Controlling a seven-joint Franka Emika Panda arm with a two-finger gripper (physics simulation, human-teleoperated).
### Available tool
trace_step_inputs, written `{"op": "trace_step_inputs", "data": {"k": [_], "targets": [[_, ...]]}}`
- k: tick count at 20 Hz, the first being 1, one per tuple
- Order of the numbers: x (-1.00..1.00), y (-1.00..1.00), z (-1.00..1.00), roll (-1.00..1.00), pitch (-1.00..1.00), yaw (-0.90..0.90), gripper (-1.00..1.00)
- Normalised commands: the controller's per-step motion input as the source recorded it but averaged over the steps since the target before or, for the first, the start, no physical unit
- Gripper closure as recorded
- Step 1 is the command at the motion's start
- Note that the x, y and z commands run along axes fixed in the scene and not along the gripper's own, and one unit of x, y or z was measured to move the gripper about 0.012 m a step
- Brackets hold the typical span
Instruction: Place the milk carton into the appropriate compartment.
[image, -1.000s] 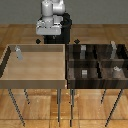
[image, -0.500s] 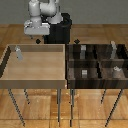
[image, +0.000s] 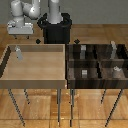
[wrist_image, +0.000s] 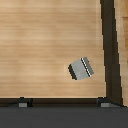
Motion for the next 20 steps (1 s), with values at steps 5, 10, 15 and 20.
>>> {"op": "trace_step_inputs", "data": {"k": [5, 10, 15, 20], "targets": [[0.0, -1.0, 0.0, 0.0, 0.0, 0.03, -1.0], [0.0, 0.0, 0.0, 0.0, 0.0, 0.65, -1.0], [0.0, 0.0, 0.0, 0.0, 0.0, 0.46, -1.0], [0.8, 0.0, 0.0, 0.0, 0.0, 0.0, -1.0]]}}
